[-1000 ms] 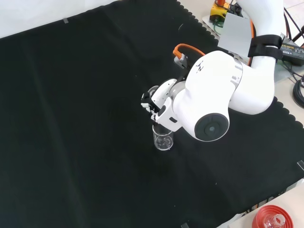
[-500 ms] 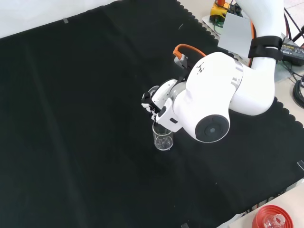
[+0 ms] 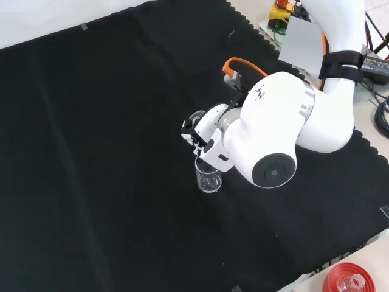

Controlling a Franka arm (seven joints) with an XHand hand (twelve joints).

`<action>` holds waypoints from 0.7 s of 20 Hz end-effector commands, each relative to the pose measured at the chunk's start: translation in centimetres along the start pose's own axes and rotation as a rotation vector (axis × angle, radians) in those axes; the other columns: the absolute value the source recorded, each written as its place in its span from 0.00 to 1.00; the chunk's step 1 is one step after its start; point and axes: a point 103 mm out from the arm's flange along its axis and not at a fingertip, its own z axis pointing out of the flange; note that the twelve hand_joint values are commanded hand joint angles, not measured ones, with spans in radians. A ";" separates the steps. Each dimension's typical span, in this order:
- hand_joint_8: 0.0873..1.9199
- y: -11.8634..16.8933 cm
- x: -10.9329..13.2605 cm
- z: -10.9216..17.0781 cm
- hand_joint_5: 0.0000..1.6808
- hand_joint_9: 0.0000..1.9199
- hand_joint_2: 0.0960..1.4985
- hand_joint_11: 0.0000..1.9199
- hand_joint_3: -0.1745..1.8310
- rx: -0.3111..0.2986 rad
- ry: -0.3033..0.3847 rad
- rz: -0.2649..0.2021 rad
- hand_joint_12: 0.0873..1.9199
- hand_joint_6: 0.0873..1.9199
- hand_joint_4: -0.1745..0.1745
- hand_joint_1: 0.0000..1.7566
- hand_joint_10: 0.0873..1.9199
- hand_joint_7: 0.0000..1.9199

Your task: Pour the water from the handheld beaker into the one on the table.

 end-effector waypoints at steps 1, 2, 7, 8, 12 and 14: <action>0.00 -0.1 -0.1 0.1 0.74 0.86 0.42 0.59 0.39 -0.001 -0.002 0.004 0.44 0.34 1.00 0.63 0.00 0.94; 0.00 -0.1 -0.2 0.1 0.74 0.86 0.42 0.59 0.39 0.002 -0.003 0.005 0.44 0.34 1.00 0.63 0.00 0.94; 0.00 0.0 -0.1 0.1 0.74 0.86 0.43 0.59 0.39 0.020 -0.017 0.007 0.44 0.34 1.00 0.63 0.00 0.94; 0.00 0.0 -0.1 0.1 0.74 0.86 0.43 0.59 0.39 0.022 -0.019 0.008 0.44 0.34 1.00 0.63 0.00 0.94; 0.00 0.0 -0.2 0.2 0.74 0.86 0.43 0.59 0.39 0.024 -0.014 0.014 0.44 0.34 1.00 0.63 0.00 0.94; 0.00 0.0 -0.3 0.2 0.74 0.86 0.43 0.59 0.39 0.025 -0.014 0.014 0.44 0.34 1.00 0.63 0.00 0.94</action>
